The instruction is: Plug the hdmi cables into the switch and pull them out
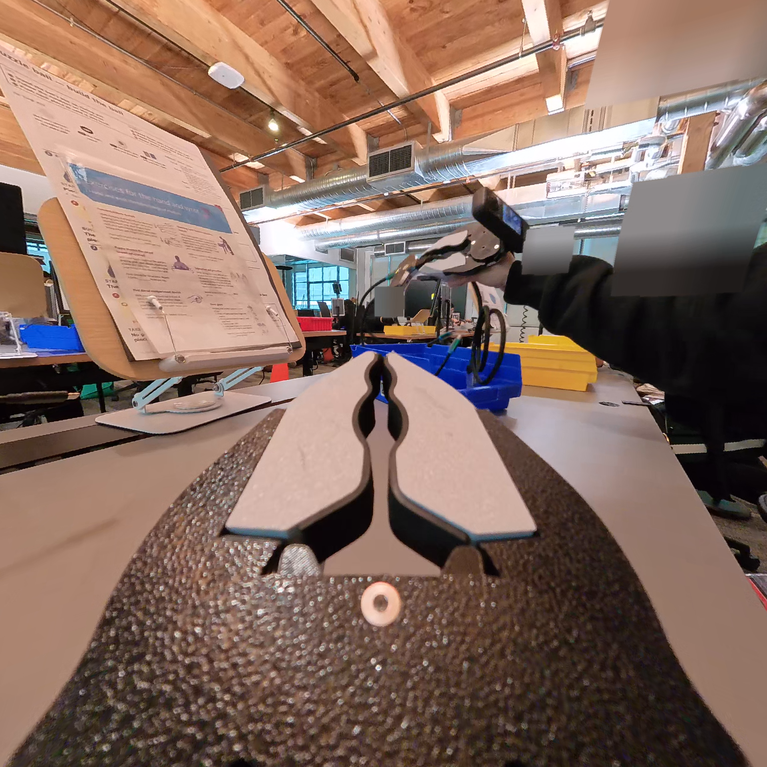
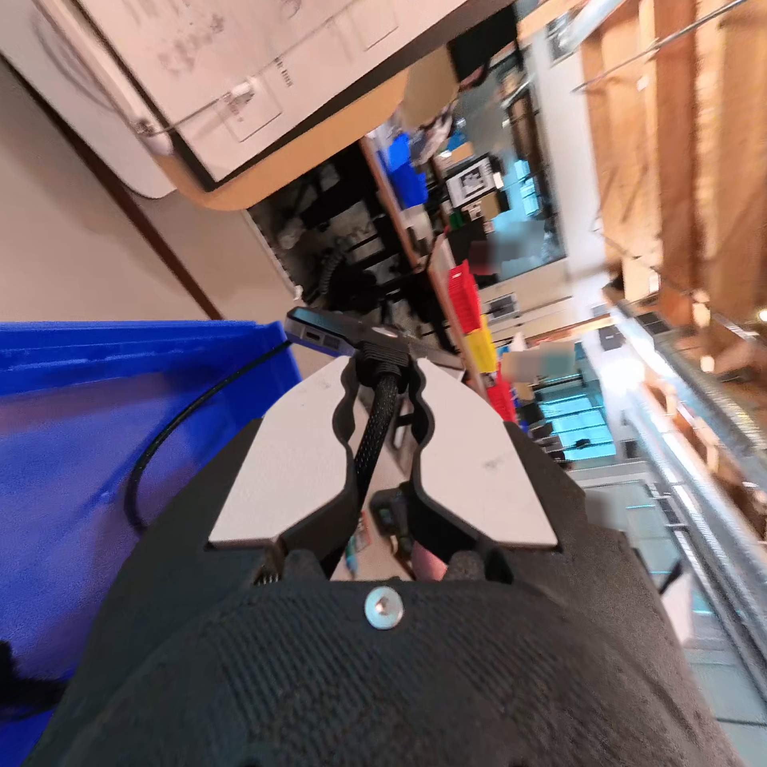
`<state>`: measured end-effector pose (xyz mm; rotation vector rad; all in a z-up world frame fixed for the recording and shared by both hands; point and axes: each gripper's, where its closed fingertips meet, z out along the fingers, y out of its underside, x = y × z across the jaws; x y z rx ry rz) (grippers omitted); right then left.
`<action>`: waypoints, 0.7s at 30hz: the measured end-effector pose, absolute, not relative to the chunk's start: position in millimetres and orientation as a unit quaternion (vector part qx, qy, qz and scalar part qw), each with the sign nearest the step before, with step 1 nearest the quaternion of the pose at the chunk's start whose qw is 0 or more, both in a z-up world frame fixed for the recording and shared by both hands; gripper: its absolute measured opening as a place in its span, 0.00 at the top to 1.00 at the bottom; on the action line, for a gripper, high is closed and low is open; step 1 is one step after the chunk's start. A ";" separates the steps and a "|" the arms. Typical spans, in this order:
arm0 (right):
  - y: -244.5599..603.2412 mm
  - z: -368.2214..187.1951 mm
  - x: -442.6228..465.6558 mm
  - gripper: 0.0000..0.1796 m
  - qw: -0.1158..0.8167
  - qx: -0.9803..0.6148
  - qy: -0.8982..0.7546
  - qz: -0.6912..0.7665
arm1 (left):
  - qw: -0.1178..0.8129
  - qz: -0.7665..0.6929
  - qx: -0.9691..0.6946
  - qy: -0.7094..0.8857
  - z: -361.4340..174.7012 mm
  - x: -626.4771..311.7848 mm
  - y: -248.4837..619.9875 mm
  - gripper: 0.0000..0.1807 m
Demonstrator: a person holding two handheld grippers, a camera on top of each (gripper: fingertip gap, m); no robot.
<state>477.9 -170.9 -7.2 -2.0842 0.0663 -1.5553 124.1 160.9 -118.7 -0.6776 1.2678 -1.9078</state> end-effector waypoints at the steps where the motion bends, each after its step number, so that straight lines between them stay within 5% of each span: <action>1: -171.5 3.5 474.0 0.87 0.269 -0.759 0.018 -0.593 | 0.367 -0.743 -0.264 0.492 -118.5 124.1 161.3 1.00; 10: -151.8 7.3 421.6 0.87 0.238 -0.696 -0.102 -0.670 | 0.366 -0.746 -0.259 0.493 -118.1 123.3 159.8 1.00; 21: -159.5 11.8 398.1 0.87 0.282 -0.768 -0.081 -0.569 | 0.366 -0.752 -0.259 0.483 -116.6 121.9 162.7 1.00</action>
